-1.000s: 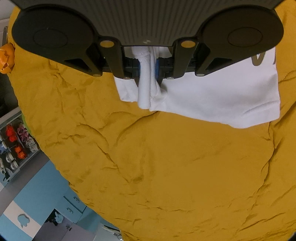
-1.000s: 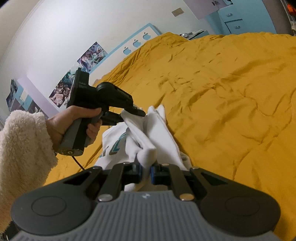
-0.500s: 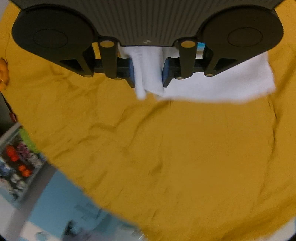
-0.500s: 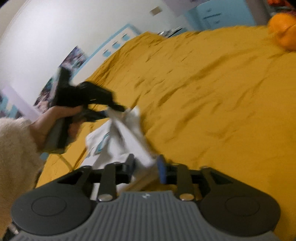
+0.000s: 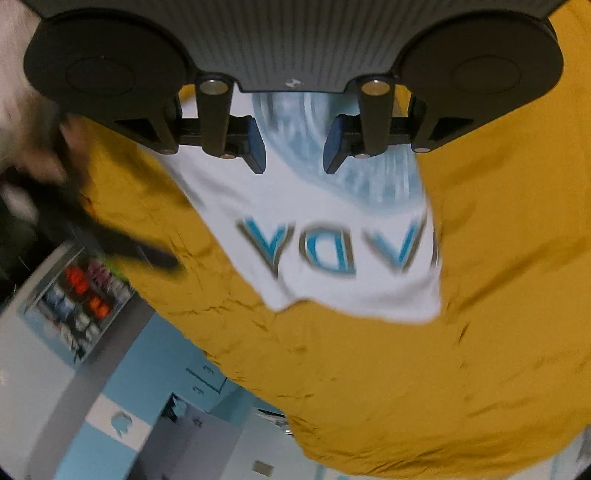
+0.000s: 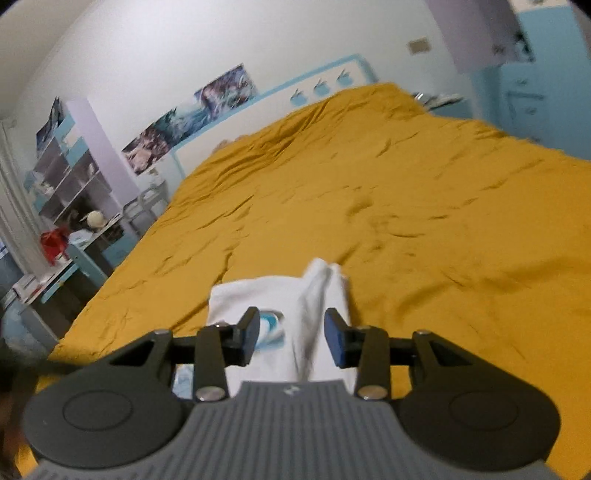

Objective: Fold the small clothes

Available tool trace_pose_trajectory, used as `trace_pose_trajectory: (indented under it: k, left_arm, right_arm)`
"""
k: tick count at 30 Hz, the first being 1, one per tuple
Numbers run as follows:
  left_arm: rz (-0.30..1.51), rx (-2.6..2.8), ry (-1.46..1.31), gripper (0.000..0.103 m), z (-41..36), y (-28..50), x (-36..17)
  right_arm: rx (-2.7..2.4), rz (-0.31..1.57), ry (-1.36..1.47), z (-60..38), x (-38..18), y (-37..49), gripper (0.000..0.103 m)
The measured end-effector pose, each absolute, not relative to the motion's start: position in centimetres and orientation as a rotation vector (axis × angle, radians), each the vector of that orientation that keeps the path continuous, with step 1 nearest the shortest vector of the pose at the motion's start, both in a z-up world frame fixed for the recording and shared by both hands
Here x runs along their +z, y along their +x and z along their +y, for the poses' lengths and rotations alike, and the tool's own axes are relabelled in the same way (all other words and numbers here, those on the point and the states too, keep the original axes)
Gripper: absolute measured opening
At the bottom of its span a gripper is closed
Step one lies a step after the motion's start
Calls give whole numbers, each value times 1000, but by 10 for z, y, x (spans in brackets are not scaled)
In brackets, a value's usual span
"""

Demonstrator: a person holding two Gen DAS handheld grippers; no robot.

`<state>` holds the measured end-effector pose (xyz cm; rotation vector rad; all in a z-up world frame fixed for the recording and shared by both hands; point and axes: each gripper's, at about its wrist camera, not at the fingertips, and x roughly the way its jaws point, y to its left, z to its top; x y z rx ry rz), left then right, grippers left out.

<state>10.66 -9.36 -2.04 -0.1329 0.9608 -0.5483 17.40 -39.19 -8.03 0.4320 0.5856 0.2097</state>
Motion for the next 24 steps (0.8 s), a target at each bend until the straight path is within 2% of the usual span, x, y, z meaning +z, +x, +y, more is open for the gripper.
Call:
trace_pose_trajectory:
  k: [2, 9, 14, 15, 16, 17, 21, 24]
  left_arm:
    - [968, -540, -186, 42, -87, 102, -31]
    - [1019, -508, -287, 41, -80, 112, -70]
    - [1018, -495, -318, 41, -80, 101, -90]
    - [1016, -492, -318, 41, -80, 100, -93]
    - [1010, -489, -319, 41, -79, 95, -94]
    - [1003, -487, -321, 41, -79, 93, -96]
    - [995, -475, -319, 41, -82, 88, -96]
    - [987, -466, -288, 42, -88, 86, -97]
  right_arm:
    - [203, 639, 380, -386, -84, 206, 39]
    - [166, 817, 350, -359, -118, 282, 38]
    - [128, 842, 371, -356, -138, 307, 40]
    - [132, 836, 380, -356, -140, 309, 36]
    - [133, 823, 387, -357, -138, 311, 26]
    - [148, 826, 391, -358, -136, 314, 5]
    - [129, 796, 350, -361, -128, 317, 3]
    - [112, 850, 376, -373, -154, 328, 5]
